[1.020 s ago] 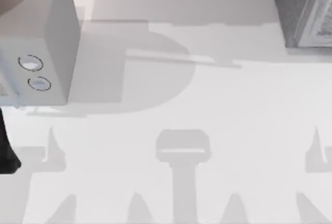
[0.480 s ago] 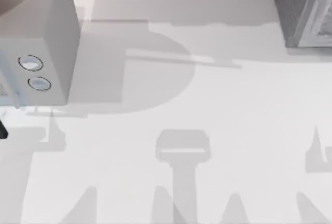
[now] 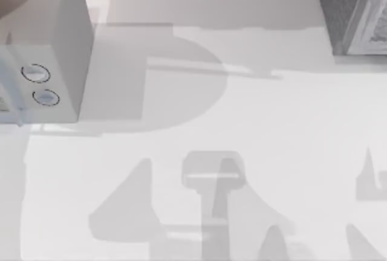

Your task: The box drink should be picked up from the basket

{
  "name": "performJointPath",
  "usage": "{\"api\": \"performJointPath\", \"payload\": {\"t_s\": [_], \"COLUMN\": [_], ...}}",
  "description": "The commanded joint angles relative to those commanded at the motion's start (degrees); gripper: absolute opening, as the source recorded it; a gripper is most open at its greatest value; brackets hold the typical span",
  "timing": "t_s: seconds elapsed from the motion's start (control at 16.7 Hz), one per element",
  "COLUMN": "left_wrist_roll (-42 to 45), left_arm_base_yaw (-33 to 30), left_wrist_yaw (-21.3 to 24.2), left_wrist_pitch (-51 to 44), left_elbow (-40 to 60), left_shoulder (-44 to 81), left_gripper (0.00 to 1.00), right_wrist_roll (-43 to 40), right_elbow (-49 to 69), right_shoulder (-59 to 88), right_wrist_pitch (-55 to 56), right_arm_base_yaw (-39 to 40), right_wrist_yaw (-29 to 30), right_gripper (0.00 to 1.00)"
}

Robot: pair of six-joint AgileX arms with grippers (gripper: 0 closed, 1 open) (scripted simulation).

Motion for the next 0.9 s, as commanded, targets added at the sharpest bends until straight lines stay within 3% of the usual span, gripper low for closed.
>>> {"api": "performJointPath", "payload": {"t_s": [0.48, 0.9], "left_wrist_roll": [0.4, 0.7], "left_arm_base_yaw": [6.2, 6.8], "left_wrist_yaw": [6.7, 7.3], "left_wrist_pitch": [9.3, 10.6], "left_elbow": [17.6, 20.1], "left_shoulder": [27.3, 29.9], "left_gripper": [1.0, 1.0], "right_wrist_roll": [0.0, 0.0], "right_elbow": [0.0, 0.0], "right_shoulder": [0.0, 0.0], "right_wrist_pitch": [0.0, 0.0], "right_arm_base_yaw": [0.0, 0.0], "right_wrist_yaw": [0.0, 0.0], "right_gripper": [1.0, 1.0]}}
